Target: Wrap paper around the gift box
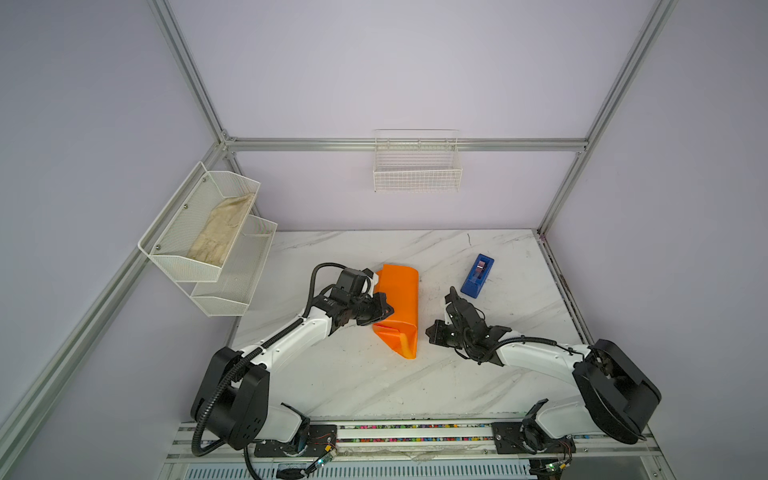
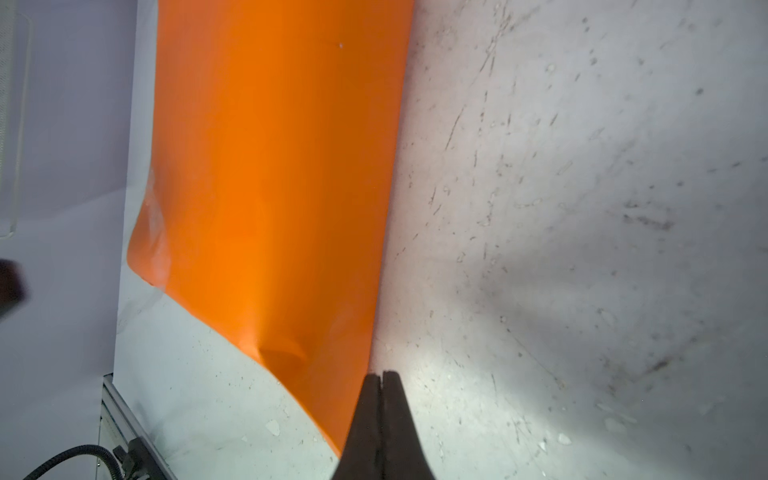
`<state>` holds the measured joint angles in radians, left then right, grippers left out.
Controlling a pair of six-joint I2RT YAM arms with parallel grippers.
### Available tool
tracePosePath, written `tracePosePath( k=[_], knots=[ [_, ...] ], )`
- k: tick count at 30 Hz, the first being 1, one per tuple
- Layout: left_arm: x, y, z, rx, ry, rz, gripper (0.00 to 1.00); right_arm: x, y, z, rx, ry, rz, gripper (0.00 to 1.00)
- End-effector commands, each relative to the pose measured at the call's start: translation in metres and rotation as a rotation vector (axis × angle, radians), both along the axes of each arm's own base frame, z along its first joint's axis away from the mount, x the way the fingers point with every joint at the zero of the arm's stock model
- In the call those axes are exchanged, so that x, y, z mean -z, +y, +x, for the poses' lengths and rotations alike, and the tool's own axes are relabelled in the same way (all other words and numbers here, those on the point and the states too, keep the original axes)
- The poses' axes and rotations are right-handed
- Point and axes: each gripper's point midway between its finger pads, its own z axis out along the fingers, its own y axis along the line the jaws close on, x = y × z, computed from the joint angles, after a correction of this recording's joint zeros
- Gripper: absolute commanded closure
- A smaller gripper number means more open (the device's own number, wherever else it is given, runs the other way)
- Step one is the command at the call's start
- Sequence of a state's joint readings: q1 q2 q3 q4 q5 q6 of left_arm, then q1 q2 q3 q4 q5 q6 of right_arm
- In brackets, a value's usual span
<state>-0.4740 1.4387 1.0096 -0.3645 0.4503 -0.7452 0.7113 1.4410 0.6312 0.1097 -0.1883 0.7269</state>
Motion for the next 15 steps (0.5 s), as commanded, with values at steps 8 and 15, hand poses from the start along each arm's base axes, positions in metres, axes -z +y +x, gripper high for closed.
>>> tracePosePath(
  k=[8, 15],
  knots=[
    [0.014, -0.032, 0.044, 0.182, 0.066, 0.107, 1.0, -0.001, 0.011, 0.009, -0.038, 0.002, 0.012, 0.99],
    [0.07, -0.011, 0.038, 0.163, 0.202, 0.265, 1.0, -0.013, 0.031, 0.009, -0.097, 0.001, 0.106, 1.0]
  ],
)
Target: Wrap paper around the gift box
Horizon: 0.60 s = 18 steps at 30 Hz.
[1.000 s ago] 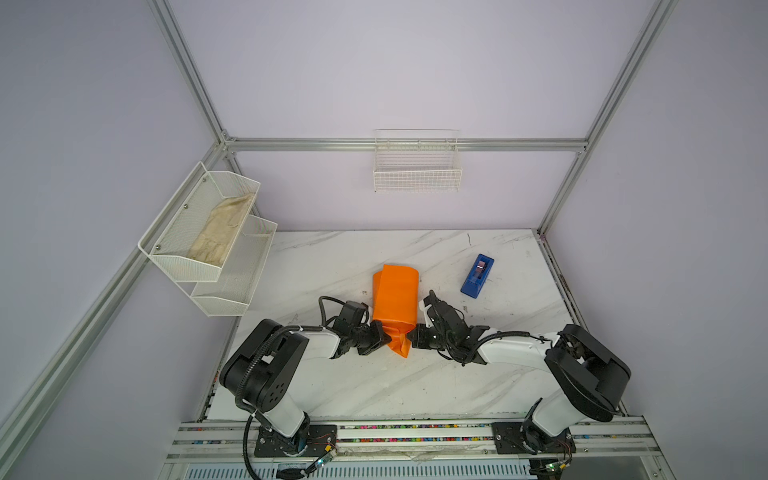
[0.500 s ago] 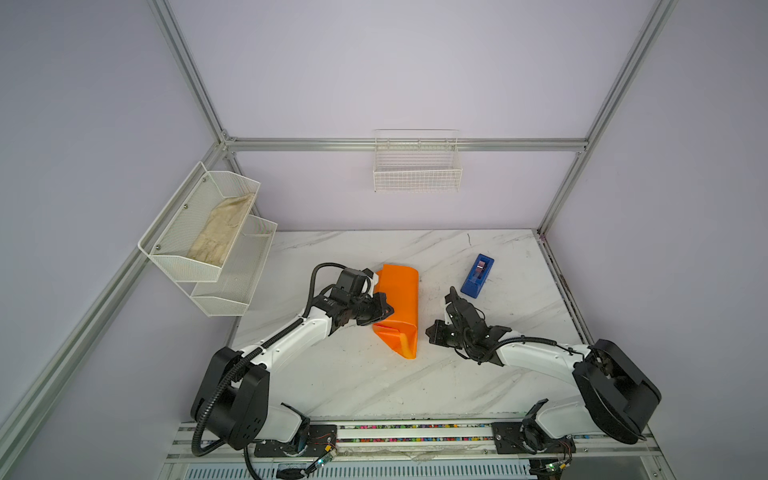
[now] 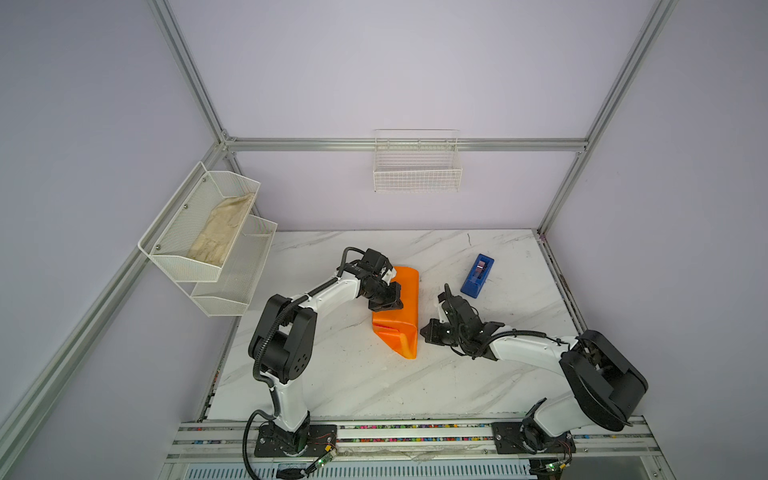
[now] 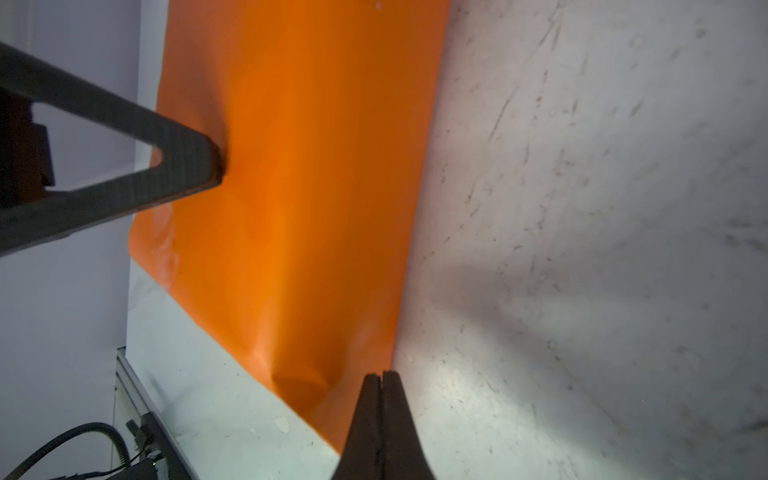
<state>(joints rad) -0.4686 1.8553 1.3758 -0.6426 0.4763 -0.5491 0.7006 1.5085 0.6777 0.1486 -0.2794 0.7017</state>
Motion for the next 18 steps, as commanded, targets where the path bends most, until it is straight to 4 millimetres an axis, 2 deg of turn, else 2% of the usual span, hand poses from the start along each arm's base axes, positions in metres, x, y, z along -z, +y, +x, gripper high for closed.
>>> tracePosePath(
  k=[1, 11, 18],
  knots=[
    [0.012, 0.014, -0.002, 0.012, 0.029, 0.095, 1.0, -0.01, 0.013, 0.004, -0.03, -0.007, 0.065, 1.0],
    [0.042, 0.02, -0.012, 0.008, 0.095, 0.135, 1.0, -0.024, 0.03, 0.004, -0.067, -0.011, 0.163, 1.0],
    [0.049, 0.02, -0.015, 0.008, 0.116, 0.13, 1.0, -0.016, 0.048, 0.004, -0.121, 0.016, 0.192, 1.0]
  ],
)
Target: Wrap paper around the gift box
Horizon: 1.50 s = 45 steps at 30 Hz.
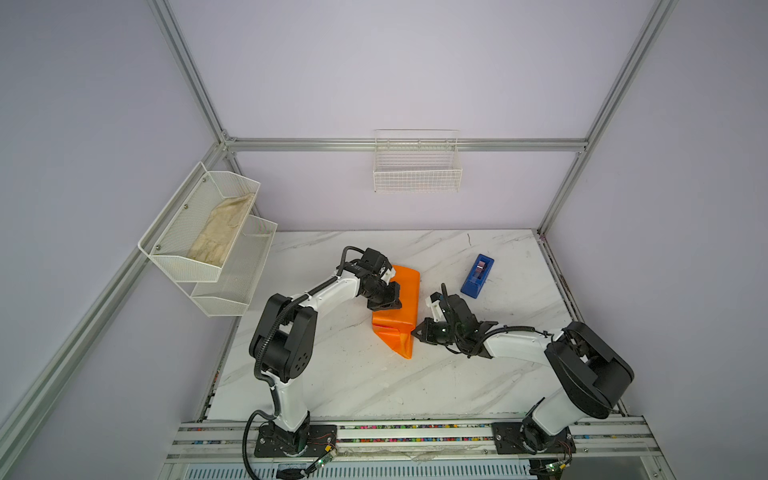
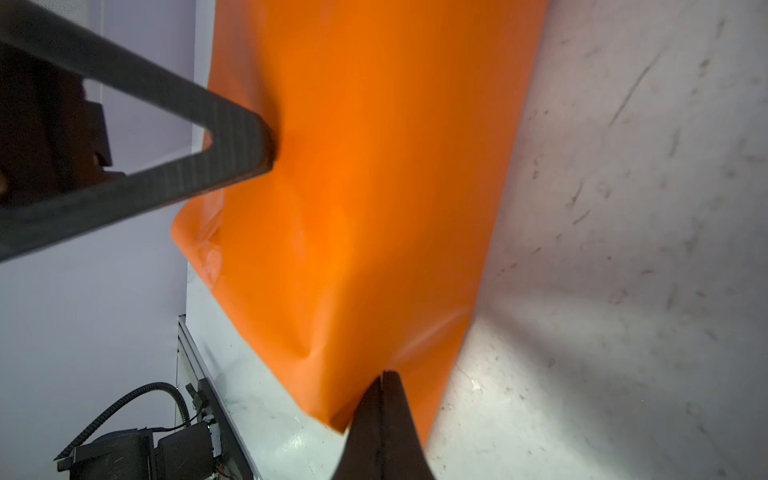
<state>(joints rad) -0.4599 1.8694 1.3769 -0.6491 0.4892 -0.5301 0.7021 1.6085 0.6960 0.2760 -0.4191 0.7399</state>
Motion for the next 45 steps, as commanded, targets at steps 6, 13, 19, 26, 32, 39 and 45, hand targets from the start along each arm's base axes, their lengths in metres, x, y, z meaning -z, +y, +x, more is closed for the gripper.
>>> tracePosePath(
  k=[6, 13, 19, 26, 32, 39, 45],
  knots=[
    [0.048, 0.02, -0.017, -0.008, 0.111, 0.139, 1.0, -0.031, 0.014, 0.004, -0.026, -0.063, 0.059, 1.0],
    [0.053, 0.025, -0.019, -0.016, 0.125, 0.148, 1.0, -0.027, -0.024, 0.001, 0.117, -0.051, -0.064, 1.0],
    [0.051, 0.027, -0.019, -0.02, 0.123, 0.144, 1.0, -0.011, -0.042, 0.003, 0.165, -0.023, -0.186, 1.0],
    [0.052, 0.028, -0.02, -0.021, 0.128, 0.144, 1.0, -0.028, -0.006, 0.005, 0.074, -0.047, -0.012, 1.0],
    [0.054, 0.028, -0.022, -0.019, 0.136, 0.143, 1.0, -0.042, 0.023, 0.013, 0.019, -0.07, 0.06, 1.0],
    [0.056, 0.029, -0.023, -0.022, 0.14, 0.146, 1.0, -0.042, 0.03, 0.017, 0.018, -0.07, 0.069, 1.0],
    [0.057, 0.03, -0.022, -0.025, 0.141, 0.147, 1.0, -0.038, -0.007, 0.007, 0.1, -0.071, -0.058, 1.0]
  ],
)
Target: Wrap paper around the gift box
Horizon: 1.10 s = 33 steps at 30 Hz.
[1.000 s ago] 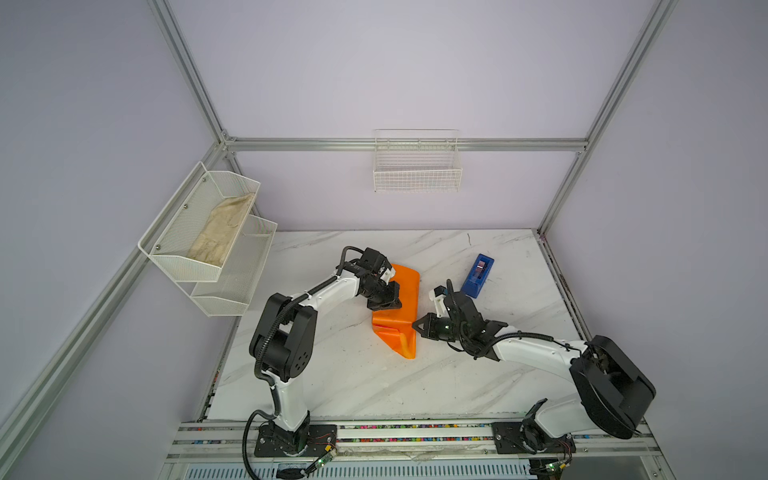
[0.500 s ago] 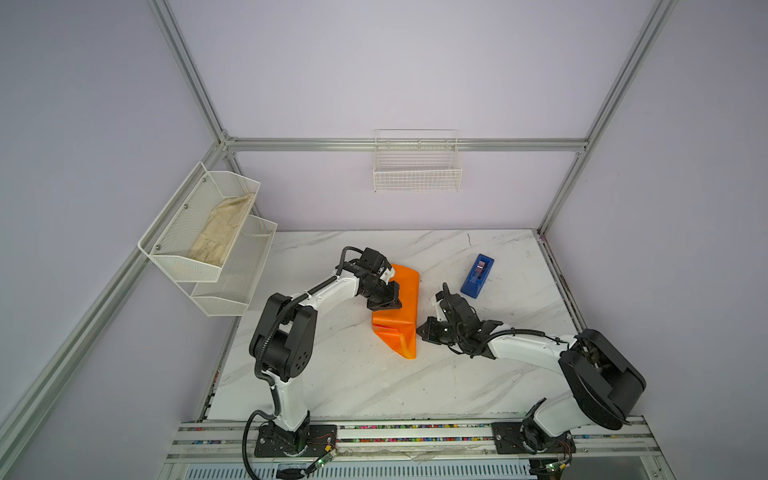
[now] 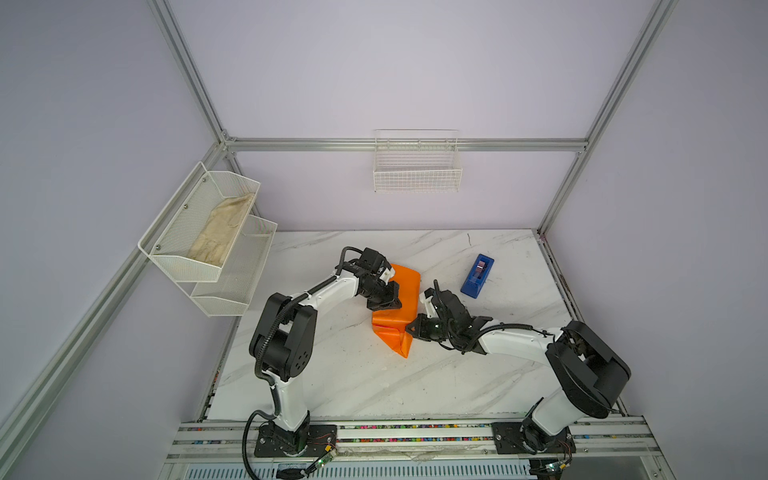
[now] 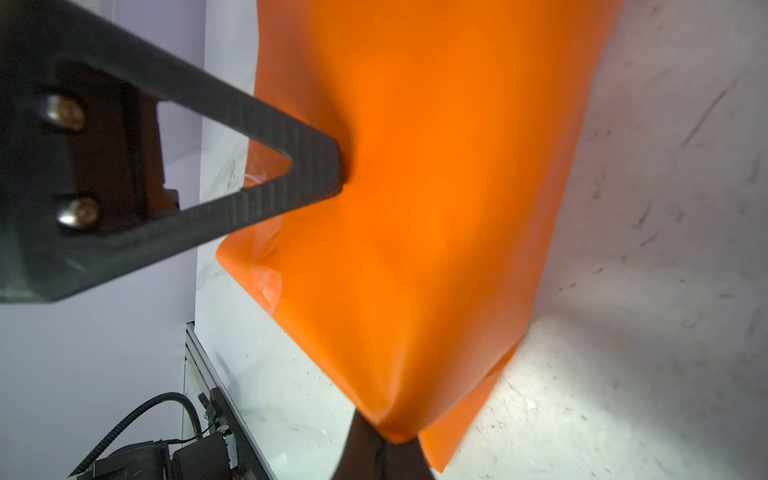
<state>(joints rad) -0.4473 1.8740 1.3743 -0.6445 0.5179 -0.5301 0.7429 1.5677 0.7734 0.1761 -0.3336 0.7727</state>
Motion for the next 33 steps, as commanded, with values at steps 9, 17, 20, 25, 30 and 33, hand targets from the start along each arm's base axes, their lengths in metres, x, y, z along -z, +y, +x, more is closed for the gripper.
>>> tracePosePath(
  k=[9, 17, 20, 25, 30, 33],
  knots=[
    [0.058, 0.032, -0.022, -0.026, 0.13, 0.172, 1.0, 0.045, -0.038, -0.023, 0.081, 0.063, -0.13, 1.0],
    [0.058, 0.032, -0.023, -0.025, 0.135, 0.168, 1.0, 0.044, 0.004, -0.026, -0.004, 0.046, -0.023, 1.0],
    [0.058, 0.032, -0.023, -0.025, 0.134, 0.168, 1.0, 0.036, 0.018, -0.023, -0.015, 0.03, 0.004, 1.0],
    [0.057, 0.033, -0.024, -0.025, 0.135, 0.167, 1.0, 0.032, 0.033, -0.016, -0.027, 0.016, 0.015, 1.0],
    [0.057, 0.034, -0.025, -0.024, 0.133, 0.172, 1.0, 0.025, 0.042, -0.012, -0.038, 0.002, 0.024, 1.0],
    [0.056, 0.034, -0.026, -0.024, 0.134, 0.175, 1.0, 0.024, 0.038, -0.015, -0.045, 0.006, -0.01, 1.0]
  ],
)
